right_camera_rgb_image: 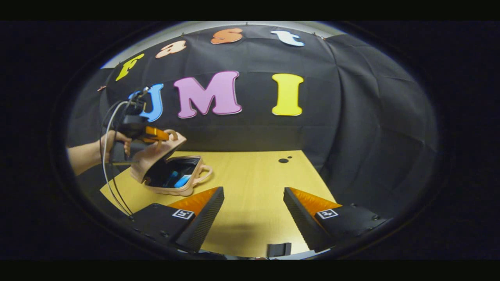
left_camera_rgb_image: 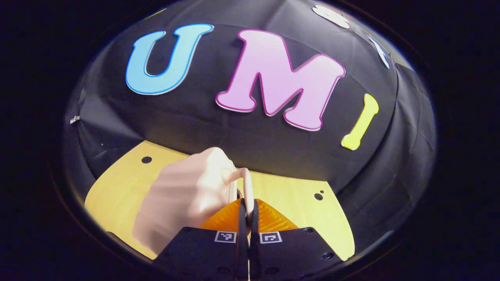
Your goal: First open the suitcase, pack the skin care products into it, and then close the suitcase.
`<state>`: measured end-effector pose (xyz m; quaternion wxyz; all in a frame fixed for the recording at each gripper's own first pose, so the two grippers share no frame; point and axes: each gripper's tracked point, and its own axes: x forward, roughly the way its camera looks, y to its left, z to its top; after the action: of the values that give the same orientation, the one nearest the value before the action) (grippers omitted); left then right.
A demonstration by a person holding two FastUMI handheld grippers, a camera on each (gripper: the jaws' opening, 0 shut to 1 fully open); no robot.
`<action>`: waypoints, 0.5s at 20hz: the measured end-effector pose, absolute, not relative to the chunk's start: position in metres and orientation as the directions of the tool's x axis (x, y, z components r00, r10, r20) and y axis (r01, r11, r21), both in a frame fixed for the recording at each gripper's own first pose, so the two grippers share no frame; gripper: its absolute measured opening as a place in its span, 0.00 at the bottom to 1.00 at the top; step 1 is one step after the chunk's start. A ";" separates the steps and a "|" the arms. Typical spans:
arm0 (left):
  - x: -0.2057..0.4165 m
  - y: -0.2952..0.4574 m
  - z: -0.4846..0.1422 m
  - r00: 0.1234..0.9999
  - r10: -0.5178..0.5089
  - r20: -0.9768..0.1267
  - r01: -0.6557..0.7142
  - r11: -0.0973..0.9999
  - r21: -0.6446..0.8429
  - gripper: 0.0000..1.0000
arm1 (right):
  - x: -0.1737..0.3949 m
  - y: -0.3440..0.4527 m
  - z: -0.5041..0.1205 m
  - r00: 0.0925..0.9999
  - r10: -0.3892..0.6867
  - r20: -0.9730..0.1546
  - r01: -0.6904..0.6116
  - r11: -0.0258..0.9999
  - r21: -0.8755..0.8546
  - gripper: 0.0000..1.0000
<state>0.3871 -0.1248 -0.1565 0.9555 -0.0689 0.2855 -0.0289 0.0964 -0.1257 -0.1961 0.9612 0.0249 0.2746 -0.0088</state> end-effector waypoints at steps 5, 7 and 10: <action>0.376 -0.162 -0.256 0.710 -0.117 -0.695 0.056 0.992 -0.110 0.07 | 0.085 -0.166 -0.178 0.863 -0.162 -0.479 0.175 0.984 -0.018 0.98; 0.373 -0.166 -0.277 0.688 -0.115 -0.716 0.055 0.993 -0.107 0.07 | 0.085 -0.170 -0.162 0.878 -0.202 -0.433 0.204 0.978 -0.044 0.97; 0.368 -0.177 -0.278 0.680 -0.150 -0.718 0.056 0.987 -0.153 0.24 | 0.088 -0.162 -0.156 0.879 -0.222 -0.422 0.227 0.973 -0.038 0.97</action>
<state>0.3685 -0.1771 -0.2775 0.9146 -0.0592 0.3960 -0.0562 0.0878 -0.1617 -0.1561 0.9693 0.0064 0.2169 -0.1157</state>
